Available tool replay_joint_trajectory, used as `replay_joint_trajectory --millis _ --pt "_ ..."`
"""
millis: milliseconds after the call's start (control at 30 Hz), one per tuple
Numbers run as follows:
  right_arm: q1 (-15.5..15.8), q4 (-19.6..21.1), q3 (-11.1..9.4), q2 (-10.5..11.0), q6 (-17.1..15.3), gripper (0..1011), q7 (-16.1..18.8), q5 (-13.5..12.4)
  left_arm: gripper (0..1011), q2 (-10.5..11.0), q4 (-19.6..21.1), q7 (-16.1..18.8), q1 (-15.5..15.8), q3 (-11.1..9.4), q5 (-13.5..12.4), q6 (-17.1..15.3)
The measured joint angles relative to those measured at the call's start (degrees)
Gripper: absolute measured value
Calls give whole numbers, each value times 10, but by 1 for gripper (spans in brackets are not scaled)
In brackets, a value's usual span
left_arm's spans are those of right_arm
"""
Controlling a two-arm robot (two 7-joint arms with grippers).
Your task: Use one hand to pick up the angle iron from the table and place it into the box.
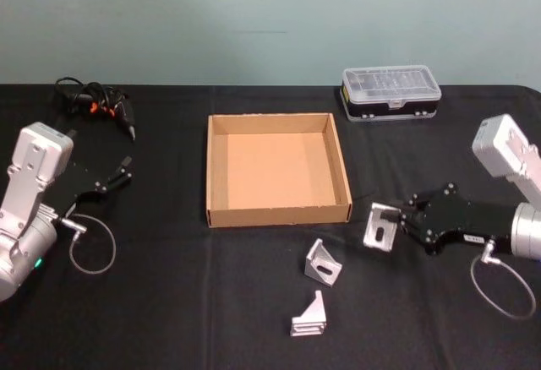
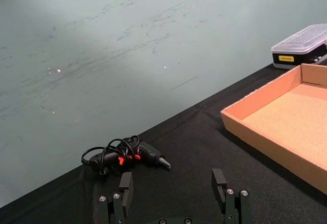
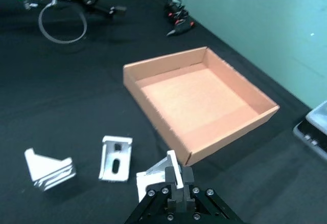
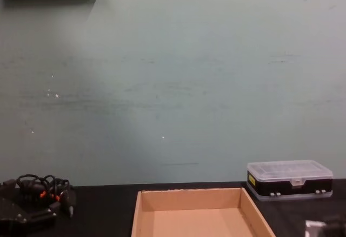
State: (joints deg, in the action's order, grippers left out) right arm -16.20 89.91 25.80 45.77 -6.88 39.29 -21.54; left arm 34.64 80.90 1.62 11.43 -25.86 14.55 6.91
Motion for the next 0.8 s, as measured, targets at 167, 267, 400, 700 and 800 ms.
replay_joint_trajectory --millis 167,267,400,700,800 --pt "-23 -9 2 -22 -19 95 -12 0 1011 0 0 0 0 0 0 0" --pt "-45 -28 9 -43 -32 95 -17 2 1011 0 0 0 0 0 0 0" --pt "-79 -60 23 -74 -45 95 -20 8 1011 0 0 0 0 0 0 0" --pt "-160 -167 56 -158 -56 94 -35 28 1011 0 0 0 0 0 0 0" --pt "-183 -206 63 -186 -55 95 -42 36 1011 0 0 0 0 0 0 0"
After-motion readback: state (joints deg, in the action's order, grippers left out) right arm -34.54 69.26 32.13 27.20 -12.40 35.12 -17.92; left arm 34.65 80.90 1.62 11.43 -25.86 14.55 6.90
